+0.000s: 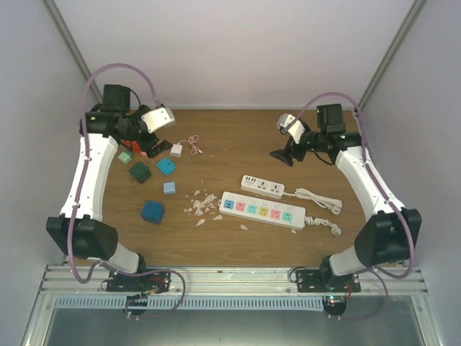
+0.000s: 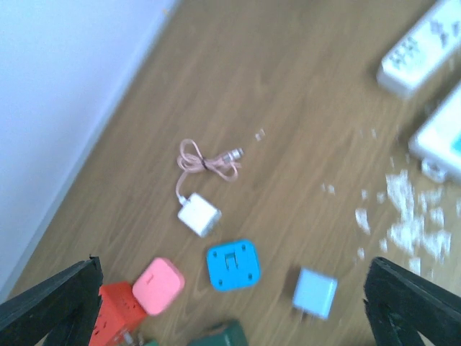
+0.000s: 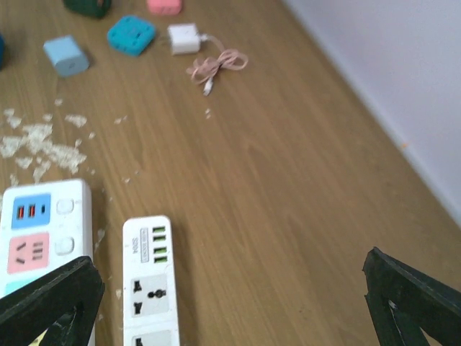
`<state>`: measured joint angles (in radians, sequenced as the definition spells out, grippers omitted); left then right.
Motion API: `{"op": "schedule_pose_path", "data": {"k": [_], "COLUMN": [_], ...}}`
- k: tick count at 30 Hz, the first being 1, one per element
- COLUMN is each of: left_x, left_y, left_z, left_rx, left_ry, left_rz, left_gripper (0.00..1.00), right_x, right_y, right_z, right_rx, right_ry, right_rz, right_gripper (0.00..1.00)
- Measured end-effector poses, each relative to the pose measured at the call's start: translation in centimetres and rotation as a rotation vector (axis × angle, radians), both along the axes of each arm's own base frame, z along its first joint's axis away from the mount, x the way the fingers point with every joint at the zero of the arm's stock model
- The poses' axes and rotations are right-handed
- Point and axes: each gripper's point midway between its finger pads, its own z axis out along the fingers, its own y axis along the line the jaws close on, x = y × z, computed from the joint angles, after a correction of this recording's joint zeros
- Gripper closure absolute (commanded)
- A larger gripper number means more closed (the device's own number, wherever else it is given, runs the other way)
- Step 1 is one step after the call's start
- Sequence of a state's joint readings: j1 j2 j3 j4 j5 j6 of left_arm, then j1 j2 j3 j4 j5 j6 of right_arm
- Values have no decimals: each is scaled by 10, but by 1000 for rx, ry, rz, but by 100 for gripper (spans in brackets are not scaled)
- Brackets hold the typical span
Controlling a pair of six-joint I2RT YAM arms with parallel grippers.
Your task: Pull the plug off the socket
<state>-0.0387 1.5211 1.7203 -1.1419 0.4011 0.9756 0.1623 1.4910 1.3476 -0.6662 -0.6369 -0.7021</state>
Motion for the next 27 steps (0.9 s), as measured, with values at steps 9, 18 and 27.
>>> {"op": "schedule_pose_path", "data": {"k": [9,18,27], "left_x": [23,31,14], "left_y": [48,81,88], "left_z": [47,-10,-68], "left_rx": [-356,-508,-548], "left_ry": [-134,-39,43], "left_rz": [254,427,509], "left_gripper": [1,1,1], "right_x": [-8,-13,-17], "right_y": [-50,-127,-165], "right_z": [75,40,-28], "right_rx": [128,208,264], "right_ry": [-164,-131,22], "right_rz": [-220,-476,-593], "right_gripper": [0,0,0]}}
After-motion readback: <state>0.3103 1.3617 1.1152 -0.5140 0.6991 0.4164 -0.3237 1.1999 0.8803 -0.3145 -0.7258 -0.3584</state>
